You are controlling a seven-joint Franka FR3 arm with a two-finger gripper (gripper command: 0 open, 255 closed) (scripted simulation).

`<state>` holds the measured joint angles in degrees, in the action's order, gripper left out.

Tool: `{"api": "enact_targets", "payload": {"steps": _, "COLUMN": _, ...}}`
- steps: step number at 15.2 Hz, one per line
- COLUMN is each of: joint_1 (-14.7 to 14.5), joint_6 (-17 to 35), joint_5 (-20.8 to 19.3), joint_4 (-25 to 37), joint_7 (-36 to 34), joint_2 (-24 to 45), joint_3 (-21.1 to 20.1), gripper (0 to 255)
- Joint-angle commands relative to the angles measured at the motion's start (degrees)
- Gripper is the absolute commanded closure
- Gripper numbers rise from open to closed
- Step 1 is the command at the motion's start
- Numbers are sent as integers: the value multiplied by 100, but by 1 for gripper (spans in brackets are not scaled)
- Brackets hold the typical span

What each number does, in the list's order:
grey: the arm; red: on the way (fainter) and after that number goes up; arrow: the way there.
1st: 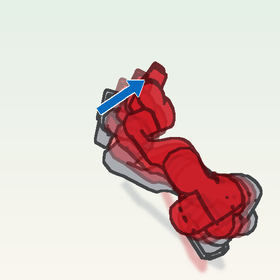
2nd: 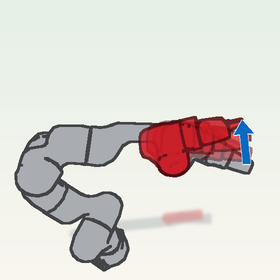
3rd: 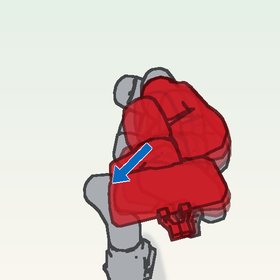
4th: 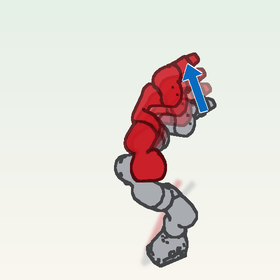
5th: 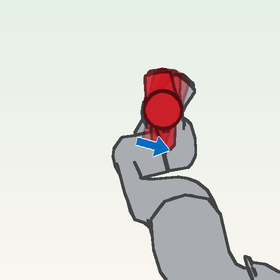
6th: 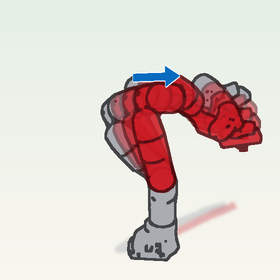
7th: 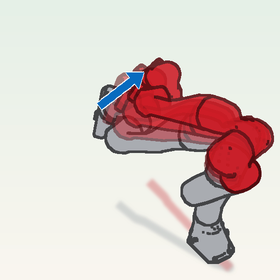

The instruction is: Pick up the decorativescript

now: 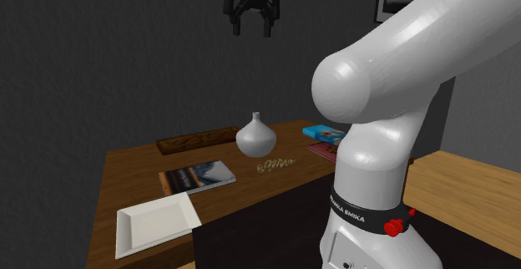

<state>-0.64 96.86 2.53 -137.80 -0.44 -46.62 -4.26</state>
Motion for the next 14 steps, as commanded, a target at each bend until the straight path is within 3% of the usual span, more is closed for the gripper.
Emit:
{"api": "enact_targets", "payload": {"steps": 1, "joint_1": 0, "joint_6": 0, "joint_5": 0, "joint_4": 0, "joint_7": 0, "joint_2": 0, "joint_3": 0, "gripper": 0}}
{"api": "enact_targets", "payload": {"steps": 8, "joint_1": -3, "joint_6": 1376, "joint_5": -397, "joint_4": -1157, "joint_7": 703, "joint_2": 208, "joint_3": 214, "gripper": 0}}
{"api": "enact_targets", "payload": {"steps": 14, "joint_1": 95, "joint_6": 2744, "joint_5": -811, "joint_4": -1869, "joint_7": 1248, "joint_2": 824, "joint_3": 430, "gripper": 0}}
